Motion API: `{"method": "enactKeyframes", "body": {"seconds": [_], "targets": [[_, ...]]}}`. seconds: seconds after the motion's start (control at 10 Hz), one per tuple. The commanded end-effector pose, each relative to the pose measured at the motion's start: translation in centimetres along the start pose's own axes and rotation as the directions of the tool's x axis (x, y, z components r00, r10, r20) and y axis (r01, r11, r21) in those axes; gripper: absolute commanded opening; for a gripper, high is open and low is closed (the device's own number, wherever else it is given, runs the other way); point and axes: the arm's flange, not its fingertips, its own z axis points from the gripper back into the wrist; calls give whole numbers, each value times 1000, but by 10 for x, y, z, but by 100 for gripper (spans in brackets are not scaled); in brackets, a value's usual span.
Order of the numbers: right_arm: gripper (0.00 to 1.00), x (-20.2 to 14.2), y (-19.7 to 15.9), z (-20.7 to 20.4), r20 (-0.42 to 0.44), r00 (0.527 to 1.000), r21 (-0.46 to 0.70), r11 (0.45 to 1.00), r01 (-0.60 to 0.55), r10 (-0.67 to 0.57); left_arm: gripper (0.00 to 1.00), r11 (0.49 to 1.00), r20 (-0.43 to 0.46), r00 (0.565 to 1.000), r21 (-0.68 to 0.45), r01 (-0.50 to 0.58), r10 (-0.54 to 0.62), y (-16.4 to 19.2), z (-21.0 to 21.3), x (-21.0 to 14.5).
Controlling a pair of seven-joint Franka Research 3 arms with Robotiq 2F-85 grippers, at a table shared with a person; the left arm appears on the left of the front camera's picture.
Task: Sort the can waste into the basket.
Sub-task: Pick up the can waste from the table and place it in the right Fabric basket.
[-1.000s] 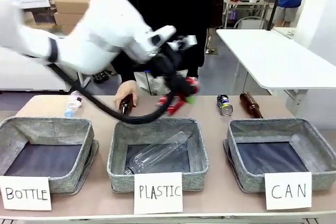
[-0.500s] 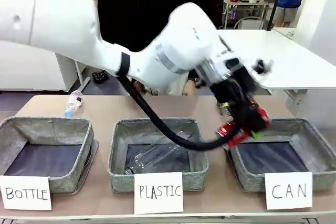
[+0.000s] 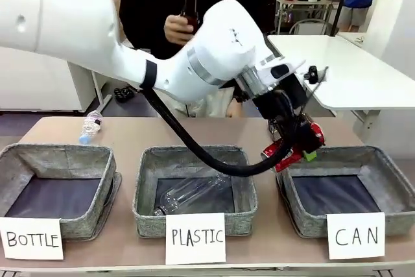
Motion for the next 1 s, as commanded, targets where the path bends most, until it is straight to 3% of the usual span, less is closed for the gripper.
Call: {"method": "enactKeyframes", "body": {"seconds": [0.0, 0.1, 0.5, 0.6, 0.7, 0.8, 0.9], "targets": [[100, -1, -2, 3, 8, 1000, 2, 1000, 0, 0, 29, 945, 69, 952, 164, 283, -297, 5, -43, 28], [100, -1, -2, 3, 8, 1000, 2, 1000, 0, 0, 29, 921, 108, 923, 175, 349, -370, 7, -62, 50], [100, -1, -2, 3, 8, 1000, 2, 1000, 0, 0, 29, 903, 64, 919, 225, 366, -388, 14, -74, 59], [100, -1, -2, 3, 8, 1000, 2, 1000, 0, 0, 48, 913, 80, 926, 215, 346, -369, 17, -73, 59], [100, -1, -2, 3, 8, 1000, 2, 1000, 0, 0, 86, 912, 52, 929, 215, 348, -367, 18, -74, 60], [100, -1, -2, 3, 8, 1000, 2, 1000, 0, 0, 100, 918, 46, 932, 197, 344, -359, 18, -76, 61], [100, -1, -2, 3, 8, 1000, 2, 1000, 0, 0, 100, 913, 29, 927, 186, 362, -373, 15, -80, 62]]}}
